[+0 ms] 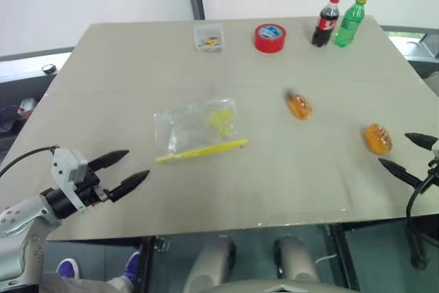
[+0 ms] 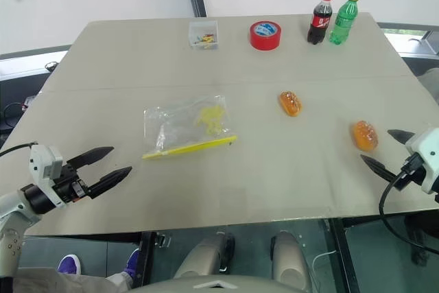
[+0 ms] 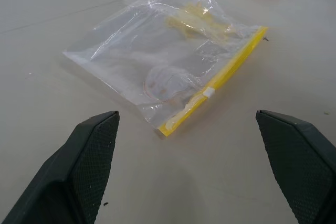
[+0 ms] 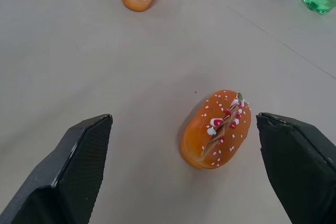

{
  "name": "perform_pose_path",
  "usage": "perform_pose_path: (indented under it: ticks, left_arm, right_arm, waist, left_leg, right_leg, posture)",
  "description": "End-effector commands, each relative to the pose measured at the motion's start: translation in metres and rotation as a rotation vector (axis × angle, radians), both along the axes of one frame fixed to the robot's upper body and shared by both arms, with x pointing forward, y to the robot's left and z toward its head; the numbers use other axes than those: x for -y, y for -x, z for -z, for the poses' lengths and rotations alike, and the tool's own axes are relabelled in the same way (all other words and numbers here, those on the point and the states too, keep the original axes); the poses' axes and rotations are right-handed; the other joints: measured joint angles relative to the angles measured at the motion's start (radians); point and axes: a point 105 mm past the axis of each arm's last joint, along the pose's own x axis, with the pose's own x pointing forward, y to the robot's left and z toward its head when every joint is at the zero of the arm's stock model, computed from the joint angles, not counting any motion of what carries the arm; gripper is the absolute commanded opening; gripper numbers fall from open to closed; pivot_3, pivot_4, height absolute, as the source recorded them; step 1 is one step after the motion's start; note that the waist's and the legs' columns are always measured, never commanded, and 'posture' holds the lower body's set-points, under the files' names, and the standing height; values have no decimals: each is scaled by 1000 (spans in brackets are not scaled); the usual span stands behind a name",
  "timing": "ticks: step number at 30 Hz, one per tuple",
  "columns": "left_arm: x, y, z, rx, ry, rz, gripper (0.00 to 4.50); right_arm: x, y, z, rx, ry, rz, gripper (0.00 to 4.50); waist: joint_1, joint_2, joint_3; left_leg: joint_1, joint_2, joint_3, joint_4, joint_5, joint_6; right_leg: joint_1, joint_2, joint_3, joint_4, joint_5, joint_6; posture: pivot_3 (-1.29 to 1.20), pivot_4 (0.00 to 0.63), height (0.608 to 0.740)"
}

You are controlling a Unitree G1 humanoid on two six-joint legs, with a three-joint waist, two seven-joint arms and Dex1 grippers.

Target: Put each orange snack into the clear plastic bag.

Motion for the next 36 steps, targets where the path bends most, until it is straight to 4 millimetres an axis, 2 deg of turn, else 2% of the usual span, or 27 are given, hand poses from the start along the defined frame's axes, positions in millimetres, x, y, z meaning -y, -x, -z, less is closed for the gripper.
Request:
perform_pose_path:
  ticks: [1, 11, 15, 19, 24, 30, 32, 36]
  left_arm:
    - [-3, -2, -10, 25, -19, -4, 4448]
    - [2, -19, -14, 22, 55, -72, 4448]
    - [-4, -35, -12, -157, 139, -194, 4448]
    - [-7, -47, -5, -361, 197, -245, 4448]
    - [-1, -62, 3, -560, 329, -213, 4448]
    - [12, -79, -1, -733, 508, -57, 4448]
    - [12, -86, 8, -778, 520, -43, 4448]
    - [17, -93, 41, -867, 472, -32, 4448]
  right_arm:
    - [0, -1, -18, 52, 29, -6, 4500]
    - [-30, -15, -33, 121, -36, -92, 4500]
    - [-67, -17, -33, 132, -95, -191, 4500]
    - [-102, -15, -27, 110, -152, -285, 4500]
    - [-135, -12, -24, 110, -203, -368, 4500]
    - [-143, -11, -25, 110, -202, -389, 4500]
    - [-143, -10, -25, 111, -199, -385, 4500]
    - [-142, -6, -25, 110, -188, -371, 4500]
  waist:
    - [0, 0, 0]
    - [-1, 0, 0]
    - [0, 0, 0]
    - [0, 0, 0]
    - [-3, 0, 0]
    - [1, -1, 0]
    - [-1, -1, 0]
    - [-1, 1, -2]
  left_leg:
    - [0, 0, 0, 0, 0, 0]
    - [0, 0, 0, 0, 0, 0]
    - [0, 0, -2, 0, 0, 0]
    - [-1, -1, -3, 0, 0, 0]
    - [0, -2, -3, 0, 0, 0]
    - [-1, -3, -4, 1, 0, -1]
    - [-1, -4, -5, 1, 0, -1]
    - [0, -7, -4, 1, 3, -4]
  right_leg:
    - [0, 0, 0, 0, 0, 0]
    - [0, 0, 0, 0, 0, 0]
    - [0, 0, -1, 1, 0, 0]
    - [0, 1, -2, 1, 0, 0]
    - [-1, 0, -2, 2, 0, 0]
    - [-1, 0, -3, 3, 0, 0]
    - [-1, 0, -3, 3, 0, 0]
    - [-1, 0, -2, 3, 0, 0]
  posture:
    - [0, 150, 740]
    - [0, 150, 740]
    - [0, 150, 740]
    - [0, 150, 740]
    - [0, 150, 740]
    - [0, 150, 740]
    - [0, 150, 740]
    - [0, 150, 740]
